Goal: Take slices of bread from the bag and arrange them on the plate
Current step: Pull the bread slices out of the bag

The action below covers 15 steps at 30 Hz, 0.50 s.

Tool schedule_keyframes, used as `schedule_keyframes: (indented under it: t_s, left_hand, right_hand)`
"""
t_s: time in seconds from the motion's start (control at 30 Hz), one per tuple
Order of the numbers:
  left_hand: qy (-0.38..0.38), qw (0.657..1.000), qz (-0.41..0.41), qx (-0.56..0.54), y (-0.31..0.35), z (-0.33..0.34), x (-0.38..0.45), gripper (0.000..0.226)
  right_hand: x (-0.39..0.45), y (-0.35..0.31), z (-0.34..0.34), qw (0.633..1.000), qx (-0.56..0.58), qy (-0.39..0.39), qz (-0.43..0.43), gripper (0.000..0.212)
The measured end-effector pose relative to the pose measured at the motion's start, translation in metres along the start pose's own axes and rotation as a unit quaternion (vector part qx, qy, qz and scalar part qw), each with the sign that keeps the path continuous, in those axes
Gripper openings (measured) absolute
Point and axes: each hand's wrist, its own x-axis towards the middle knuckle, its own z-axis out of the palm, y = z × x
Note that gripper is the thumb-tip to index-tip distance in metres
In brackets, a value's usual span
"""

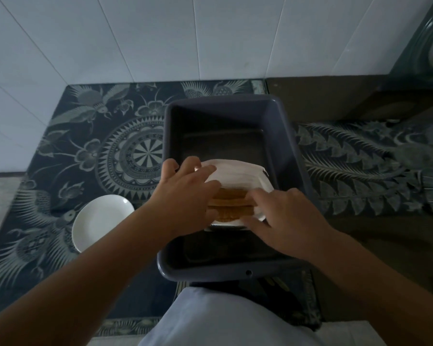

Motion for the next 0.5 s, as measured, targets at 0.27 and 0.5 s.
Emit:
schedule_keyframes:
  t_s: [0.27,0.5]
  left_hand:
    - [-0.013,1.0,-0.001,-0.007,0.0,0.005,-0.006,0.065]
    - [-0.002,0.998,-0.003,-0.065,0.006,0.014,0.001,0.119]
  right_hand:
    - [0.02,-0.003,-0.014,0.99,-0.105,-0.029,0.09,0.024]
    - [0.078,-0.035,-0.018,0.961,-0.139,-0.241,0.0,0.009]
